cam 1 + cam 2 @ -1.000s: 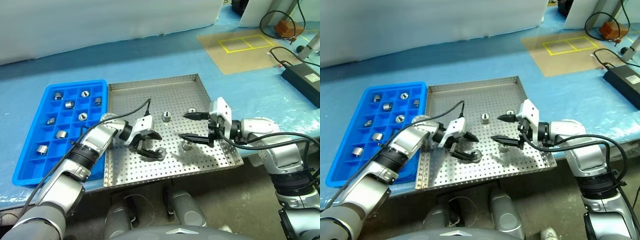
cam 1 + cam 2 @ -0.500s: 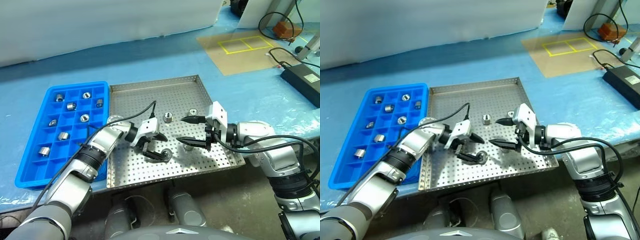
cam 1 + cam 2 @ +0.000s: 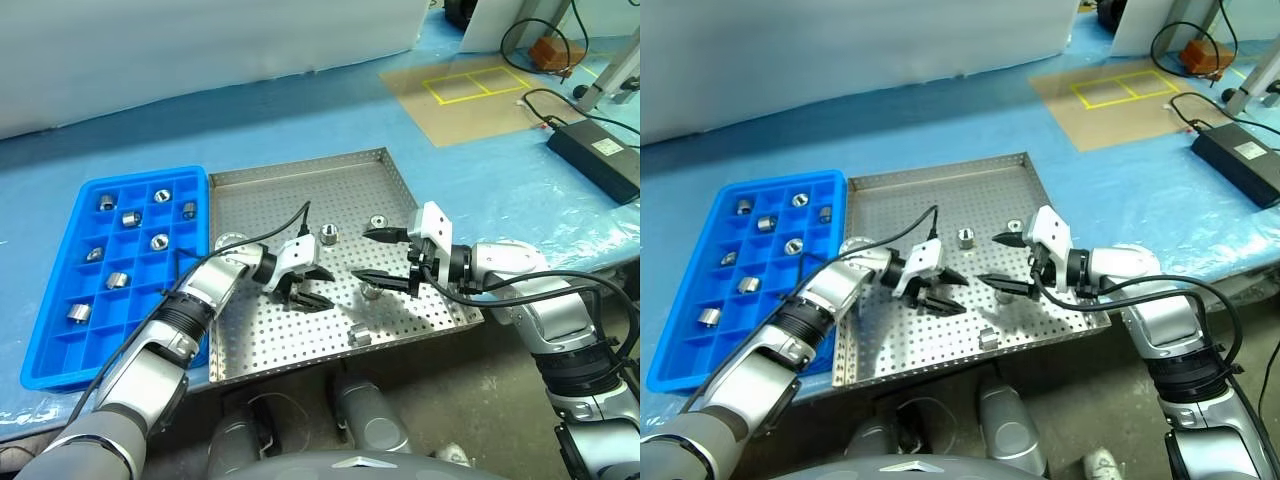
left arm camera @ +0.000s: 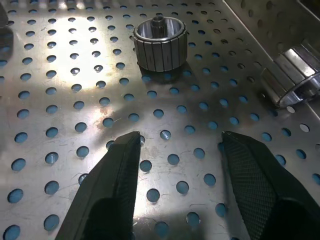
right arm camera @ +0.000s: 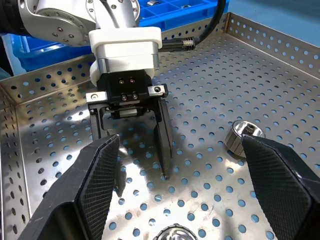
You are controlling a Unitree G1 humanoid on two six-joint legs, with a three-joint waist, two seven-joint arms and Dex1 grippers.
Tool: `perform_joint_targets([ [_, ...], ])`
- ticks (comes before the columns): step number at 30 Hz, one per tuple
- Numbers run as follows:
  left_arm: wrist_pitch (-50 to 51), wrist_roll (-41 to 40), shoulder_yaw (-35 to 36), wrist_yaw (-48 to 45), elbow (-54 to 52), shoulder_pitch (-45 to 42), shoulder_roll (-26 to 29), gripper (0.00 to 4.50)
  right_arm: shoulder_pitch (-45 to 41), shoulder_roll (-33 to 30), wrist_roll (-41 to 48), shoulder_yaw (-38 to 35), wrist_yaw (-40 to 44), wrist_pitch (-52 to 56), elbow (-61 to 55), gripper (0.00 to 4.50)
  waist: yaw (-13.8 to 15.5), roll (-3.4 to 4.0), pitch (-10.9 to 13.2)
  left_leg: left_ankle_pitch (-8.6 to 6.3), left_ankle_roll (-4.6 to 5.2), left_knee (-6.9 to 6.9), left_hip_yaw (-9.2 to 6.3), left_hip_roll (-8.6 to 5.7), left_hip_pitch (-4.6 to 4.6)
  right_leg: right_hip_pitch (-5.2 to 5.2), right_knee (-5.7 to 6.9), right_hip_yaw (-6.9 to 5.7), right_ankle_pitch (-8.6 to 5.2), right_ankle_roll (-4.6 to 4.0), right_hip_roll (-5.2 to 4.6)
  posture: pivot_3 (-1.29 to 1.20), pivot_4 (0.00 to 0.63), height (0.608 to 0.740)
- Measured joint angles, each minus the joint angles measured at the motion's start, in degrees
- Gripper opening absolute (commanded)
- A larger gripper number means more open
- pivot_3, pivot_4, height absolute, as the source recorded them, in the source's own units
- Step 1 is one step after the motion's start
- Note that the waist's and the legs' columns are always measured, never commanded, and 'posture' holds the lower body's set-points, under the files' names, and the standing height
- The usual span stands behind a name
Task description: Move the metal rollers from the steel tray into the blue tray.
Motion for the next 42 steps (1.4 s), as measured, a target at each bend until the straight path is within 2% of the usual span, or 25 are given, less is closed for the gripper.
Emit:
perform_joint_targets([
  [8, 3.74, -2.69, 1.87, -2.93, -1.18, -0.01, 1.26, 2.92, -0.19, 0.13, -0.15, 0.33, 0.11, -0.16, 0.67, 4.02, -0.20, 0.00, 0.00, 0.00, 0.00, 0.00, -0.01, 0.01, -0.10, -0.10, 0.01, -0.02, 0.00, 0.00, 0.00, -0.74, 0.150, 0.740],
  [11, 1.58, -2.54, 5.41, 2.59, 1.86, -1.28, 0.85, 2.92, -0.60, 0.13, -0.13, 0.37, 0.23, -0.16, 0.68, 4.02, -0.21, 0.01, 0.01, 0.01, 0.01, 0.04, -0.04, 0.01, -0.32, -0.23, 0.03, -0.08, 0.01, 0.01, -0.01, -0.73, 0.150, 0.740],
  [17, -0.54, -3.42, 9.89, 6.25, 2.21, -3.70, 1.26, 2.92, -0.77, 0.34, -0.26, 1.01, 0.26, -0.25, 1.10, 4.02, -0.06, 0.01, 0.01, -0.01, 0.06, 0.03, -0.06, 0.02, -0.39, -0.26, 0.02, -0.15, 0.00, 0.03, -0.04, -0.72, 0.150, 0.740],
  [23, -6.01, -1.16, 13.44, 15.47, 10.59, -9.02, 1.02, 2.92, -1.85, 0.85, -0.27, 1.44, 0.44, -0.69, 1.82, 4.02, -0.03, 0.00, 0.01, -0.01, 0.06, 0.07, -0.06, 0.02, -0.41, -0.27, 0.03, -0.17, 0.00, 0.04, -0.04, -0.70, 0.150, 0.740],
  [28, -9.74, 1.03, 14.18, 21.56, 19.73, -10.29, -1.99, 2.92, -2.80, 1.21, -0.50, 2.00, 0.87, -1.31, 2.82, 4.02, 0.09, 0.00, 0.01, -0.03, 0.12, 0.10, -0.06, 0.01, -0.51, -0.31, 0.02, -0.18, 0.00, 0.05, -0.06, -0.70, 0.150, 0.740],
  [34, -9.71, 0.96, 14.04, 19.07, 22.24, -10.59, -5.89, 2.92, -3.65, 1.37, -0.88, 2.14, 1.29, -1.68, 3.71, 4.02, 0.17, -0.03, 0.02, -0.07, 0.19, 0.18, -0.08, 0.02, -0.59, -0.34, 0.05, -0.23, 0.00, 0.05, -0.10, -0.71, 0.150, 0.740],
  [37, -9.71, 0.98, 14.22, 19.41, 22.94, -11.57, -6.43, 3.53, -3.62, 1.34, -0.96, 2.13, 1.29, -1.68, 3.71, 4.02, 0.11, -0.03, 0.02, -0.08, 0.20, 0.26, -0.08, 0.02, -0.57, -0.33, 0.12, -0.23, 0.00, 0.05, -0.09, -0.72, 0.150, 0.740],
  [40, -9.72, 0.99, 14.77, 19.72, 23.65, -11.86, -6.53, 4.46, -3.24, 1.30, -1.07, 2.13, 1.23, -1.68, 3.70, 4.02, 0.07, -0.03, 0.02, -0.08, 0.20, 0.29, -0.08, 0.02, -0.56, -0.31, 0.12, -0.23, 0.00, 0.05, -0.09, -0.73, 0.150, 0.740],
  [42, -9.73, 1.11, 14.83, 20.12, 24.44, -12.03, -6.55, 4.46, -2.80, 1.28, -1.13, 2.13, 1.15, -1.68, 3.69, 4.02, 0.04, -0.03, 0.02, -0.08, 0.21, 0.30, -0.08, 0.02, -0.57, -0.32, 0.12, -0.23, 0.00, 0.05, -0.09, -0.73, 0.150, 0.740],
])
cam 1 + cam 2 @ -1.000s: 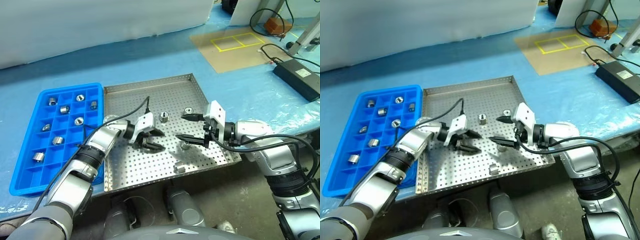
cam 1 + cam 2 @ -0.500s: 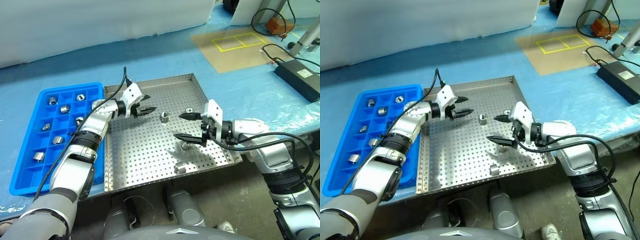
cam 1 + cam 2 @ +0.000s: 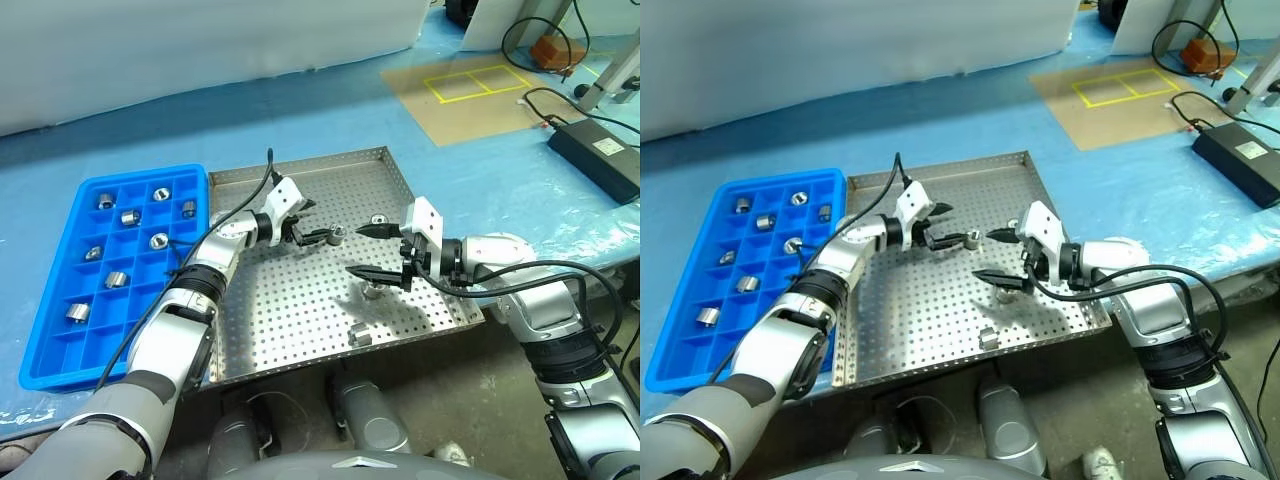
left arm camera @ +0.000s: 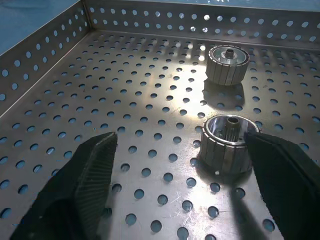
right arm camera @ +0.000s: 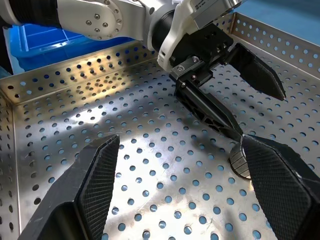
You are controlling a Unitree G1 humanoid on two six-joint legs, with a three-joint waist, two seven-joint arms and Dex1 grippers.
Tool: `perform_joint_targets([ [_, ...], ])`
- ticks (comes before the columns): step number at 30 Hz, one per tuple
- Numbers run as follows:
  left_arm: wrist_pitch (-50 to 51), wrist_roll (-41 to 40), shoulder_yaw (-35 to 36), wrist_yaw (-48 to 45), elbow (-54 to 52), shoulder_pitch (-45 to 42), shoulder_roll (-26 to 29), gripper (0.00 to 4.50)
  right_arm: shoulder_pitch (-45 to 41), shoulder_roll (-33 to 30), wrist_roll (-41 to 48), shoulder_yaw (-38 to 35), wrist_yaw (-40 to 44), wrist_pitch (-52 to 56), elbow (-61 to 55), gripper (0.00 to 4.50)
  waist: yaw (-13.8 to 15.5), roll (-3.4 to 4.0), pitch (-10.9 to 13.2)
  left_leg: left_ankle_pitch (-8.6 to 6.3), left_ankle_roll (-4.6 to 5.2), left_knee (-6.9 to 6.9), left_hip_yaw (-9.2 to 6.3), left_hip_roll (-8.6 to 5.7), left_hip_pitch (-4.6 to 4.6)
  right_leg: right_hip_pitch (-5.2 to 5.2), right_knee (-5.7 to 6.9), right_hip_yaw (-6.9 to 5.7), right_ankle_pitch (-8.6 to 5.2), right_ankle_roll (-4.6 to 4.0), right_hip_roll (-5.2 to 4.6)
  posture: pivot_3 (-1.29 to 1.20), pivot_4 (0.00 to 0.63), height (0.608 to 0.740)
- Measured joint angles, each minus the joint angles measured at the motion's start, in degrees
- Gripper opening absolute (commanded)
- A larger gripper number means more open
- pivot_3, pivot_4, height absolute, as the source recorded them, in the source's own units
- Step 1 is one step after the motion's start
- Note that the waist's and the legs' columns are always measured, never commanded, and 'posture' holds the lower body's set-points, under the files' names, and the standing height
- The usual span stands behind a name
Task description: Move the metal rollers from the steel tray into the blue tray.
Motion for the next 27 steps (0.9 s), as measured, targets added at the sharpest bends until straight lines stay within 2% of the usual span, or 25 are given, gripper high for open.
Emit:
perform_joint_targets([
  [6, -0.05, 0.26, 0.10, 0.42, 1.12, -0.59, -1.03, 4.46, 0.37, -0.03, -0.14, 0.00, -0.33, -0.10, -0.03, 4.02, 0.05, 0.00, 0.00, -0.05, 0.07, 0.05, 0.00, -0.01, -0.04, 0.00, -0.01, 0.00, 0.00, 0.00, -0.03, -0.73, 0.150, 0.740],
  [17, 1.19, -0.06, 1.00, 2.06, 3.16, -2.22, -6.52, 4.46, 1.22, -0.04, -0.80, 0.01, -0.89, -0.66, -0.05, 4.02, -0.31, -0.01, 0.01, -0.08, 0.13, 0.13, 0.00, -0.02, -0.08, -0.01, -0.01, -0.03, 0.00, 0.01, -0.05, -0.75, 0.150, 0.740],
  [27, 2.13, 1.66, 1.58, 7.17, 11.87, -5.13, -9.34, 4.46, 1.43, 0.05, -1.32, 0.23, -1.71, -0.70, -0.86, 4.02, -0.78, -0.01, 0.01, -0.12, 0.20, 0.21, -0.02, -0.03, -0.17, -0.01, -0.07, -0.07, -0.01, 0.02, -0.07, -0.77, 0.150, 0.740],
])
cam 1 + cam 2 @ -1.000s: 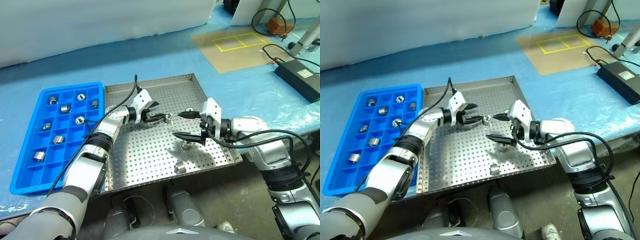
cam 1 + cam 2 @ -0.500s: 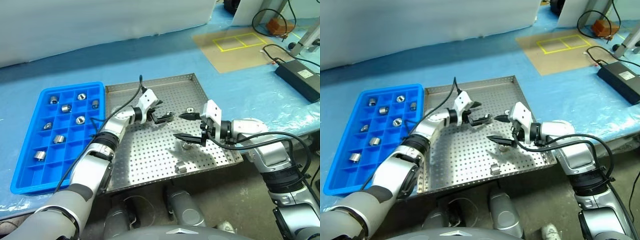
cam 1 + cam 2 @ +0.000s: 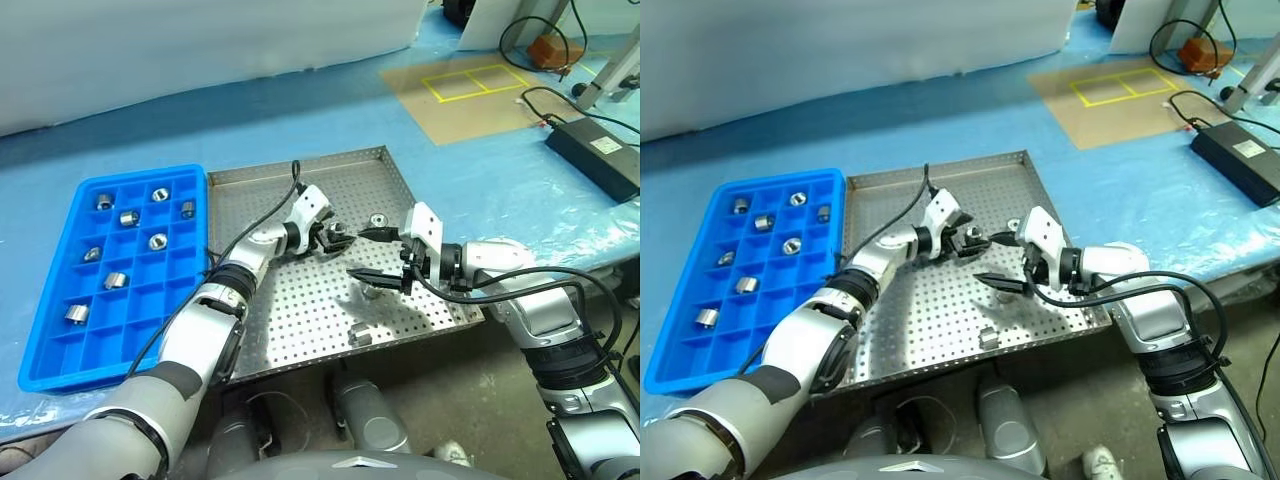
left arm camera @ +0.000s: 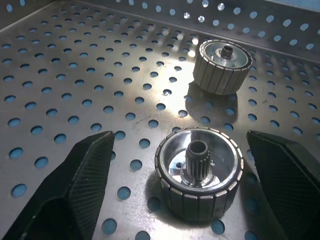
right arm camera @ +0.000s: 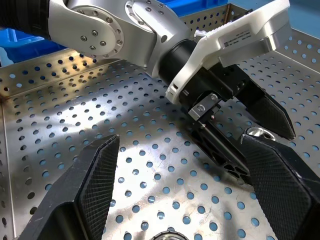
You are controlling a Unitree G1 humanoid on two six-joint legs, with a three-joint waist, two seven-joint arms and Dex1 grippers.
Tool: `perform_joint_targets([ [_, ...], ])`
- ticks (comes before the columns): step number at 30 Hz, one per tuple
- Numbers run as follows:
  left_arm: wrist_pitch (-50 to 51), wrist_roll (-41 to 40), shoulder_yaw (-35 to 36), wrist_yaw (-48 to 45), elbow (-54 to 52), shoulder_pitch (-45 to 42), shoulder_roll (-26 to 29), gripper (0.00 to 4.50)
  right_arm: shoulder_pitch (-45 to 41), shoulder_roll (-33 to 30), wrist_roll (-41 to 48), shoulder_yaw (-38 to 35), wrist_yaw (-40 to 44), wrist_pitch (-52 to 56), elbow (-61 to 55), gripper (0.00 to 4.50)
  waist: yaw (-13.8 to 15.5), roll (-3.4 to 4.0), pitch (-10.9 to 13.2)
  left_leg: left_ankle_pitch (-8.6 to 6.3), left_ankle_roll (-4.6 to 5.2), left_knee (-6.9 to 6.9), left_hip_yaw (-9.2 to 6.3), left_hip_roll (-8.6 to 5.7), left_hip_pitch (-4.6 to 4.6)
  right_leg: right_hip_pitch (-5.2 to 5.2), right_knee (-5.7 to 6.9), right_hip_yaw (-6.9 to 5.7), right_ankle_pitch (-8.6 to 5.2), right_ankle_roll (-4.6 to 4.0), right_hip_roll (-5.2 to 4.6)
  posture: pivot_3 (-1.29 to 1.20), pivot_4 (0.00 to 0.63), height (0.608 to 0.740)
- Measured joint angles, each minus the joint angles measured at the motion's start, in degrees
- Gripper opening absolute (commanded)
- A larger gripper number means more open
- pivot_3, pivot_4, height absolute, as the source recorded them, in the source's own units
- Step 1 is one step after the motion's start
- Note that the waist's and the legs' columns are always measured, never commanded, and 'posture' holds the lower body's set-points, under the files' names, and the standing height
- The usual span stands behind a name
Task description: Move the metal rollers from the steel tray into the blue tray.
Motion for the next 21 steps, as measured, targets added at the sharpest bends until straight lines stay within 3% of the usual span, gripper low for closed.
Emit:
perform_joint_targets([
  [1, 0.19, 0.08, 0.06, 0.19, 0.29, -0.26, -0.05, 4.46, 0.01, 0.07, -0.01, 0.13, -0.15, 0.00, -0.07, 4.02, -0.10, 0.00, 0.00, 0.00, 0.00, 0.01, 0.00, 0.00, 0.00, 0.00, 0.00, 0.00, 0.00, 0.00, 0.00, -0.77, 0.150, 0.740],
  [4, 0.06, 0.84, 0.10, 0.73, 0.46, -0.37, 0.02, 3.89, 0.02, 0.19, 0.00, 0.15, -0.60, 0.00, -0.16, 4.02, -0.51, 0.00, 0.00, -0.01, 0.02, 0.04, 0.00, 0.00, 0.00, 0.02, 0.00, -0.01, 0.00, 0.00, 0.00, -0.77, 0.150, 0.740],
  [8, -0.02, 1.46, 0.12, 0.74, 0.51, -0.37, 0.34, 2.55, 0.01, 0.37, 0.00, 0.15, -0.82, 0.00, -0.16, 4.02, -0.65, 0.00, 0.00, -0.01, 0.02, 0.05, -0.01, 0.00, -0.01, 0.01, 0.00, -0.01, 0.00, 0.01, 0.00, -0.76, 0.150, 0.740],
  [9, 0.01, 1.48, 0.14, 0.71, 0.50, -0.37, 0.45, 2.55, 0.01, 0.46, 0.00, 0.15, -0.84, 0.00, -0.16, 4.02, -0.65, 0.00, 0.00, -0.01, 0.02, 0.05, -0.01, 0.00, -0.01, 0.01, -0.01, -0.02, 0.00, 0.01, 0.00, -0.76, 0.150, 0.740],
  [10, 0.02, 1.51, 0.15, 0.61, 0.47, -0.36, 0.58, 2.00, 0.01, 0.54, 0.00, 0.15, -0.89, 0.00, -0.16, 4.02, -0.65, 0.00, 0.00, -0.02, 0.02, 0.05, -0.01, 0.00, -0.02, 0.01, -0.02, -0.02, 0.00, 0.01, 0.00, -0.76, 0.150, 0.740],
  [11, 0.19, 1.44, 0.22, 0.05, 0.39, -0.35, 0.76, 1.75, 0.00, 0.61, 0.00, 0.16, -1.02, 0.00, -0.16, 4.02, -0.66, 0.00, 0.00, -0.02, 0.03, 0.04, -0.02, 0.00, -0.03, 0.00, -0.02, -0.02, 0.00, 0.01, 0.00, -0.75, 0.150, 0.740],
  [21, 3.15, 0.55, 0.66, -6.79, -7.07, 2.57, 5.70, 1.74, -1.39, 1.76, -0.01, 1.08, -0.61, -0.08, 0.20, 4.02, -0.77, -0.01, 0.01, -0.02, 0.04, 0.03, -0.04, 0.03, -0.10, -0.08, 0.00, -0.07, 0.00, 0.01, -0.01, -0.70, 0.150, 0.740],
])
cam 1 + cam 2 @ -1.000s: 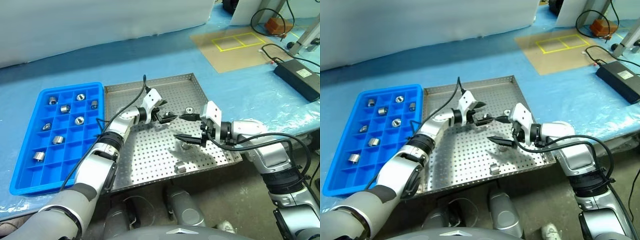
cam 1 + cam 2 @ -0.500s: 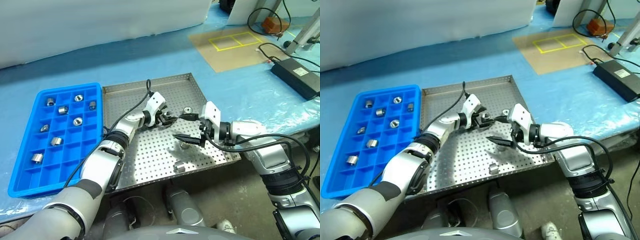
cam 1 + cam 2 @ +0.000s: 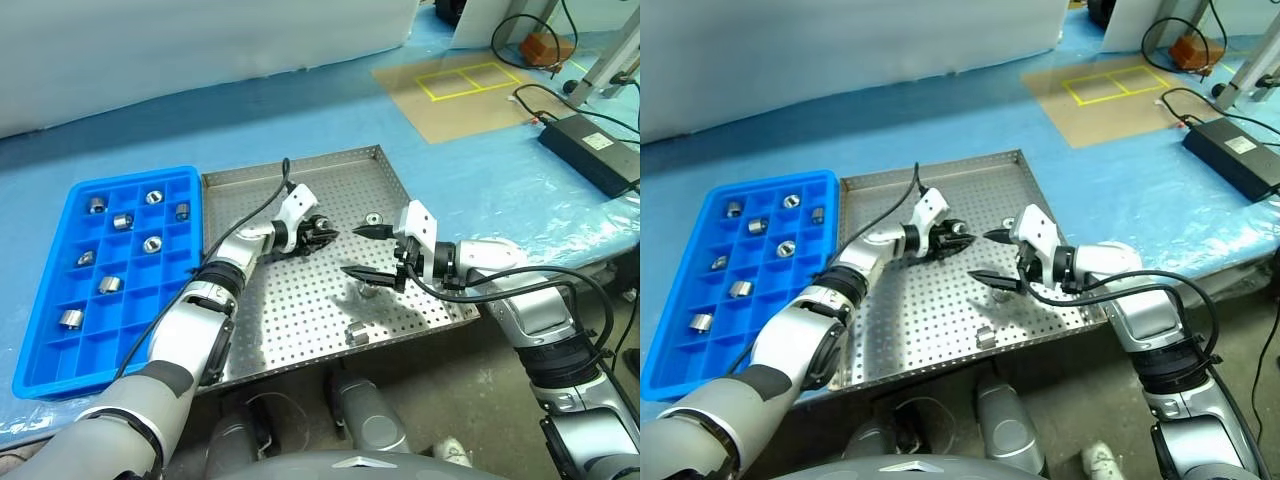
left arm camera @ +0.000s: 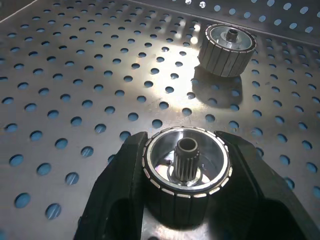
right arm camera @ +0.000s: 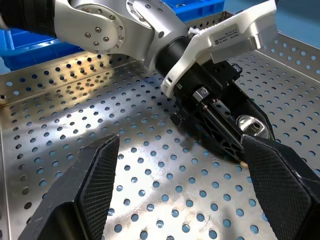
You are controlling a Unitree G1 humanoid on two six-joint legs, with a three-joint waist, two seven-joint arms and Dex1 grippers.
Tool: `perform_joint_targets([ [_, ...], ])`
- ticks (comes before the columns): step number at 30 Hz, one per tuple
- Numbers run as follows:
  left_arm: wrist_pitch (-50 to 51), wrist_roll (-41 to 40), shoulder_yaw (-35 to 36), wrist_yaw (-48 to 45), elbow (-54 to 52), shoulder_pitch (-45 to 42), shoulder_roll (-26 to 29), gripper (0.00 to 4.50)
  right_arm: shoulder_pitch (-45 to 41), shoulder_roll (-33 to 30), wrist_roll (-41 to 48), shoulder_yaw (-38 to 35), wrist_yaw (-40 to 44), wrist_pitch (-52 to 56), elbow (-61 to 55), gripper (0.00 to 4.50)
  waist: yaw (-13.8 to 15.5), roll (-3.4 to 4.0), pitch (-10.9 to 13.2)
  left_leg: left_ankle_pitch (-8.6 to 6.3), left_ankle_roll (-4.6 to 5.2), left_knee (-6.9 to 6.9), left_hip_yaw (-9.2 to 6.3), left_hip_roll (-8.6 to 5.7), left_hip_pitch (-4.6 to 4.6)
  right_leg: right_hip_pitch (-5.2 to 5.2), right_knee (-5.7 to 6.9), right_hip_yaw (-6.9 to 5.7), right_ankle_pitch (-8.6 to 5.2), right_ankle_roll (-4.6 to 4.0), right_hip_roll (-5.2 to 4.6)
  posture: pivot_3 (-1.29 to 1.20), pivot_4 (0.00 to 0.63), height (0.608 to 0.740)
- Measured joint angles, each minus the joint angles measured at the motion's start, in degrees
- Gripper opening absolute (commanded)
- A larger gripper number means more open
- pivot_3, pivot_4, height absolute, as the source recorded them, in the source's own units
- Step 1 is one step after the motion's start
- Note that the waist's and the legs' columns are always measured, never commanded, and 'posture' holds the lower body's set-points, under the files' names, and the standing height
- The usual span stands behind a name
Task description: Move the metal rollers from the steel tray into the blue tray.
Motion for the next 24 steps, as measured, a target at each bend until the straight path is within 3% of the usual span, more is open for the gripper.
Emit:
perform_joint_targets([
  [2, 1.98, -1.36, 0.08, -2.60, -7.35, 2.29, 1.93, 1.74, -0.60, 0.27, 0.01, 0.33, 0.31, -0.02, 0.27, 4.02, 0.01, -0.02, 0.01, 0.00, 0.00, -0.02, 0.00, 0.03, -0.03, -0.06, 0.04, -0.01, 0.00, 0.00, 0.00, -0.67, 0.150, 0.740],
  [7, 14.58, -7.61, 0.87, -8.63, -39.61, 13.24, 12.34, 1.74, -2.89, 1.77, 0.12, 0.85, 2.03, -0.15, 2.98, 4.02, -0.04, -0.03, 0.05, 0.03, -0.04, -0.09, 0.00, 0.17, -0.03, -0.26, 0.35, -0.06, -0.02, -0.04, 0.01, -0.57, 0.150, 0.740],
  [12, 26.25, -12.41, 3.70, -8.21, -66.27, 26.18, 22.75, 1.74, -7.67, 5.36, 0.13, 2.26, 4.83, -1.49, 8.16, 4.02, 1.19, 0.18, 0.20, 0.27, -0.44, -0.18, 0.00, 0.33, 0.04, -0.17, 0.44, -0.38, -0.04, -0.08, 0.00, -0.42, 0.150, 0.740],
  [19, 36.24, -16.26, 19.52, 1.29, -83.63, 37.03, 30.07, 1.74, -17.12, 13.92, 0.09, 5.22, 9.58, -5.41, 17.67, 4.02, 5.86, 0.37, 0.46, 0.46, -0.97, -0.17, 0.01, 0.41, 0.25, -0.17, 0.96, -0.47, -0.12, -0.21, -0.02, -0.22, 0.150, 0.740],
  [24, 38.70, -15.52, 28.80, 10.80, -90.32, 49.46, 27.65, 1.74, -25.13, 18.79, 0.89, 5.32, 14.25, -7.30, 23.66, 4.02, 10.86, 0.42, 0.52, 0.59, -1.19, -0.30, 0.02, 0.50, 0.13, -0.57, 1.25, -0.46, -0.27, -0.44, 0.01, -0.13, 0.150, 0.740],
])
